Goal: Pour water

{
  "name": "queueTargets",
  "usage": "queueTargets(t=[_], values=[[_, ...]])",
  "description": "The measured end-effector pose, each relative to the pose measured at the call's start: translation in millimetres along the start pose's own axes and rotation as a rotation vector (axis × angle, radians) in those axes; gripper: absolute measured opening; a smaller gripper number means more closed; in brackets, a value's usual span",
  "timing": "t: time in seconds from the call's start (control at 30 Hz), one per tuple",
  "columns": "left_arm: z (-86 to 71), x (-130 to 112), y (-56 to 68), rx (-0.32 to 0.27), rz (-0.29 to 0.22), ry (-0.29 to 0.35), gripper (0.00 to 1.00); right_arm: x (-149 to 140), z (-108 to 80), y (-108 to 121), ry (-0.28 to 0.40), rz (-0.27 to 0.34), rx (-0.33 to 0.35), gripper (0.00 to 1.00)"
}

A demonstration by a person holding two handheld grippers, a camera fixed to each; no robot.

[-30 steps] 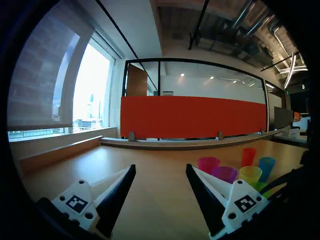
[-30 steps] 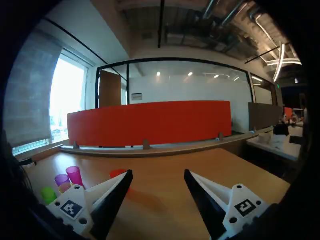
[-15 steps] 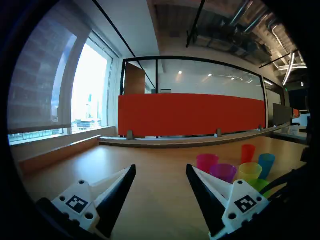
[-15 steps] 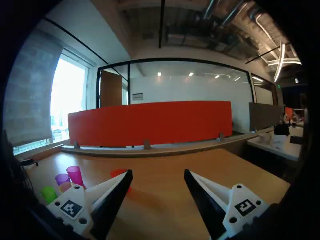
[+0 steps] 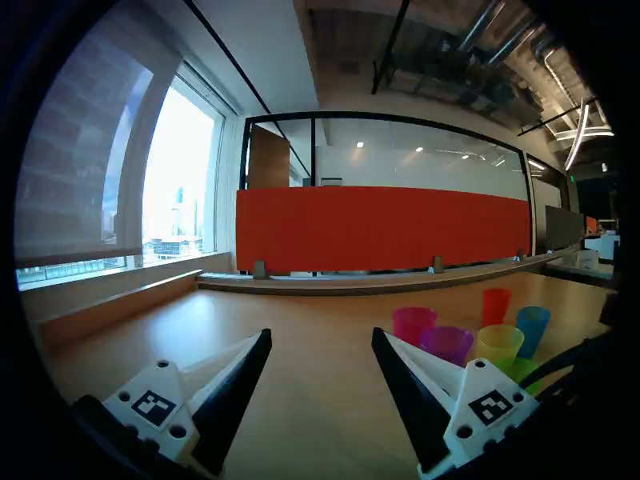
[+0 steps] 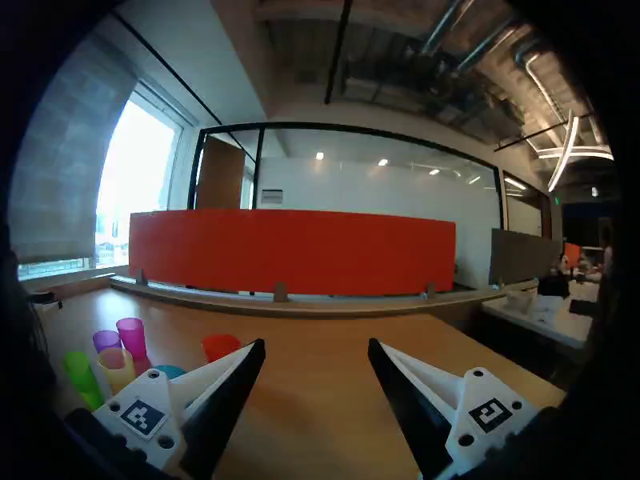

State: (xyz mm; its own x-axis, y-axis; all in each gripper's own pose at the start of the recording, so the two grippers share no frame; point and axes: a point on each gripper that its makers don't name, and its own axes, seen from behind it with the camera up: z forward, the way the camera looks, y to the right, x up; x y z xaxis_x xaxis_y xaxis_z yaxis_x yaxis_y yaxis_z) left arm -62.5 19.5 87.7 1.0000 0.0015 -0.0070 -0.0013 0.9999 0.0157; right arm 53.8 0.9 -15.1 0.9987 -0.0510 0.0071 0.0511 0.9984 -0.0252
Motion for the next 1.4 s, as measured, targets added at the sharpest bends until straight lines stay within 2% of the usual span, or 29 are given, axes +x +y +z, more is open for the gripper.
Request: queueTargets(t=[0.2, 0.5, 0.67, 1.4], values=[[1.3, 0, 0.1, 0.0, -0.001, 0.0, 0.93, -11, 1.0, -6, 0.025, -0.016, 0.01, 1.0], [2.1, 0, 0.4, 0.001, 0.0, 0.0, 0.93, -16, 1.2, -15, 0.074, 0.047, 0.045, 1.0], [2.5, 1, 0.2, 0.0, 0.0, 0.0, 0.93, -22, 3.6, -15, 0.079, 0.036, 0.05, 1.0], [3.1, 1, 0.7, -0.001, 0.0, 0.0, 0.93, -54, 12.7, -2, 0.014, 0.061, 0.025, 1.0]])
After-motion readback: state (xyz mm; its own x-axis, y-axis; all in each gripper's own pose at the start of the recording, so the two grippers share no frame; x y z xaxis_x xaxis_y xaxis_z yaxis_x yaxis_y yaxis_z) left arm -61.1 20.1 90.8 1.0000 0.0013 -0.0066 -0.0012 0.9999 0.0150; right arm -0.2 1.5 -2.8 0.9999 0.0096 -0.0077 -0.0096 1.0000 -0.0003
